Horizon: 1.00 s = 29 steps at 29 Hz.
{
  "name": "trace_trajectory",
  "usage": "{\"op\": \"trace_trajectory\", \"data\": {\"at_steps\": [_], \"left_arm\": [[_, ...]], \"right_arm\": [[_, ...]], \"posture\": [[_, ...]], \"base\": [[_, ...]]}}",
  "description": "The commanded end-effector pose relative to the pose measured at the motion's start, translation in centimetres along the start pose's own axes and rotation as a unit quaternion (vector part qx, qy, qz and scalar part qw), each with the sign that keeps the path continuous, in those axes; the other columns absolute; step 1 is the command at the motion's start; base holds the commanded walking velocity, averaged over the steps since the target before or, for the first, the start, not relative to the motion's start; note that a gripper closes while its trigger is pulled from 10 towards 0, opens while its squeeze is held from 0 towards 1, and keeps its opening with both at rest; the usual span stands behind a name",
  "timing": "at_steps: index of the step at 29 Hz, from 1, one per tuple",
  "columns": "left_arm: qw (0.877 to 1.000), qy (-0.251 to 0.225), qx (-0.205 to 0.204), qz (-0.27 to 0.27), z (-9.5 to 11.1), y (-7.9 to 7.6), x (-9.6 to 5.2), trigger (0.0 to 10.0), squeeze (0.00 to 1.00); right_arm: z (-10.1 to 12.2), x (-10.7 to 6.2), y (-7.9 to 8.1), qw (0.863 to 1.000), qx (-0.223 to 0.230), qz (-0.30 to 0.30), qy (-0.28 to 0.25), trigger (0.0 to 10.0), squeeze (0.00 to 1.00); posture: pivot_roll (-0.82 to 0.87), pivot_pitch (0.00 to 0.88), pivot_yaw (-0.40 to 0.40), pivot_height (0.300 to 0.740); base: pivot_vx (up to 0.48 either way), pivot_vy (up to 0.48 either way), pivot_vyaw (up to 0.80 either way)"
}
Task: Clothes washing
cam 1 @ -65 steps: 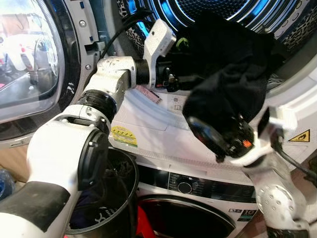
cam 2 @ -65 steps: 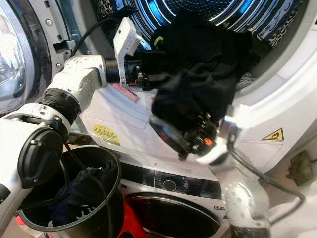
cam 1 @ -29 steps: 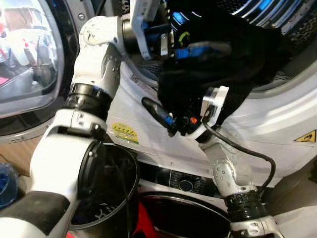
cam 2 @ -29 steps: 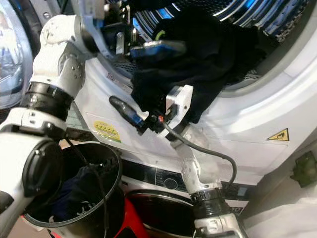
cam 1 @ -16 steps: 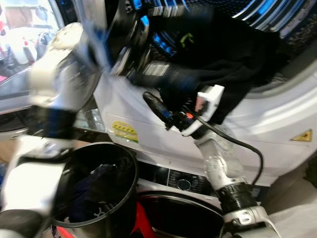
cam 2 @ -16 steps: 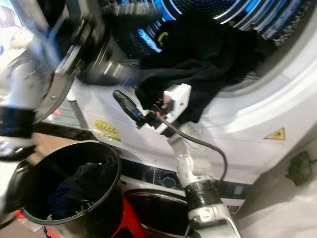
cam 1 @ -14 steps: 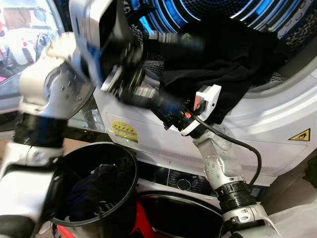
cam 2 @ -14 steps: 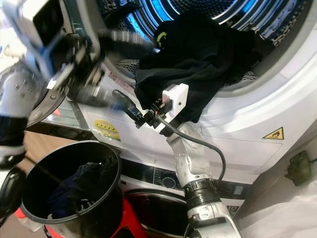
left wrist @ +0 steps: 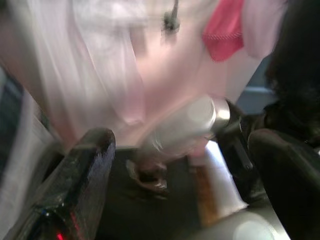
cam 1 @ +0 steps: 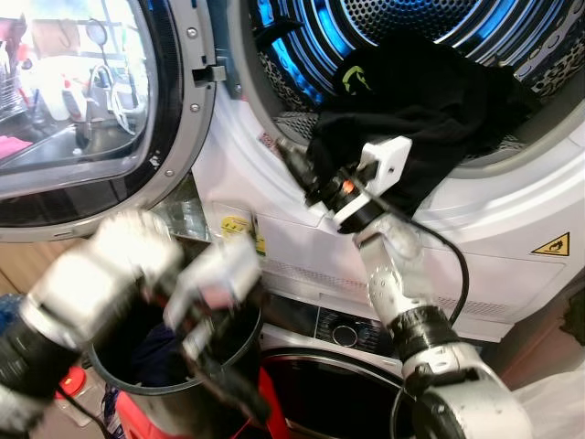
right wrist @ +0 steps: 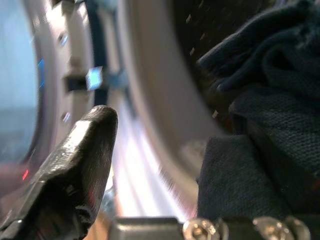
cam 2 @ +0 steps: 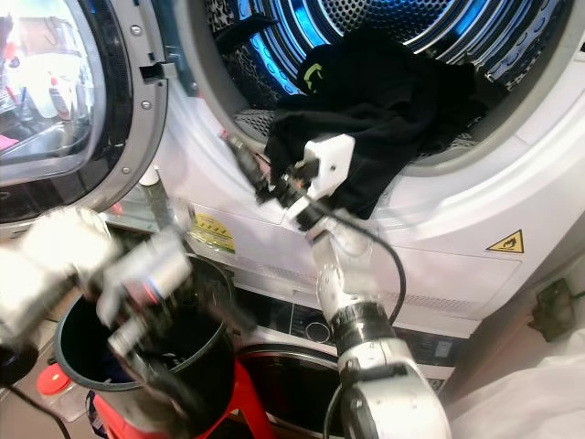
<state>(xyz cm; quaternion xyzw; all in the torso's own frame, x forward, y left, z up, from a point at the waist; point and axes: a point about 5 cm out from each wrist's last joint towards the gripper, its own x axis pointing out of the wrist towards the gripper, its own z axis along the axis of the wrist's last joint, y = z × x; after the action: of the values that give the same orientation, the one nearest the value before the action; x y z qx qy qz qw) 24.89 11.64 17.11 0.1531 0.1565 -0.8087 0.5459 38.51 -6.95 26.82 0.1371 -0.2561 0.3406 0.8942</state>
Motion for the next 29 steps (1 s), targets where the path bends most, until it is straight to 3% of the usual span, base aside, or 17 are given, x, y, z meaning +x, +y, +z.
{"op": "trace_trajectory", "data": {"at_steps": [1,5,8,11,14,16,18,21,24,29], "left_arm": [[0.998,0.015,-0.003,0.053,-1.1,0.6,0.4,10.0,0.0],[0.995,0.008,-0.035,0.098,-3.2,0.8,1.9,10.0,0.0],[0.987,0.0,-0.056,0.148,-4.7,0.8,3.2,10.0,0.0],[0.972,-0.011,-0.06,0.226,-5.4,1.6,4.5,10.0,0.0],[0.964,-0.013,-0.07,0.256,-5.8,1.9,5.0,10.0,0.0],[0.958,-0.026,-0.086,0.274,-6.2,1.6,6.8,10.0,0.0],[0.954,-0.029,-0.092,0.284,-6.4,1.3,7.9,10.0,0.0],[0.949,-0.03,-0.093,0.3,-6.0,1.1,9.5,10.0,0.0],[0.945,-0.031,-0.101,0.311,-5.9,1.0,10.1,10.0,0.0],[0.934,-0.013,-0.124,0.335,-6.4,0.1,11.7,10.0,0.0]], "right_arm": [[1.6,-0.3,-2.0,0.999,-0.006,-0.047,-0.027,10.0,0.0],[2.6,0.0,-1.9,0.998,-0.018,-0.029,-0.044,10.0,0.0],[3.9,0.7,-1.9,0.997,-0.056,-0.004,-0.051,10.0,0.0],[5.7,3.0,-2.2,0.987,-0.16,-0.005,0.002,10.0,0.0],[5.9,3.7,-2.2,0.981,-0.193,-0.004,0.031,10.0,0.0],[6.3,5.5,-1.9,0.962,-0.253,-0.015,0.104,10.0,0.0],[6.4,6.3,-1.7,0.948,-0.282,-0.03,0.142,10.0,0.0],[6.2,7.7,-0.3,0.919,-0.347,-0.027,0.186,10.0,0.0],[5.7,8.3,0.7,0.907,-0.366,-0.011,0.209,10.0,0.0],[5.4,8.8,1.2,0.9,-0.364,-0.047,0.233,10.0,0.0]], "posture": [[0.06,0.0,0.031,0.74],[0.07,0.0,0.027,0.74],[0.06,0.0,0.027,0.74],[0.05,0.0,0.029,0.74],[0.06,0.0,0.025,0.74],[0.07,0.0,0.008,0.74],[0.07,0.0,0.002,0.74],[0.12,0.0,-0.03,0.74],[0.14,0.0,-0.042,0.74],[0.21,0.0,-0.078,0.74]], "base": [[0.0,0.0,0.0],[0.0,0.0,0.0],[0.0,0.0,0.0],[0.0,0.0,0.0],[0.0,0.0,0.0],[0.0,0.0,0.0],[0.0,0.0,0.0],[0.0,0.0,0.0],[0.0,0.0,0.0],[0.0,0.0,0.0]]}}
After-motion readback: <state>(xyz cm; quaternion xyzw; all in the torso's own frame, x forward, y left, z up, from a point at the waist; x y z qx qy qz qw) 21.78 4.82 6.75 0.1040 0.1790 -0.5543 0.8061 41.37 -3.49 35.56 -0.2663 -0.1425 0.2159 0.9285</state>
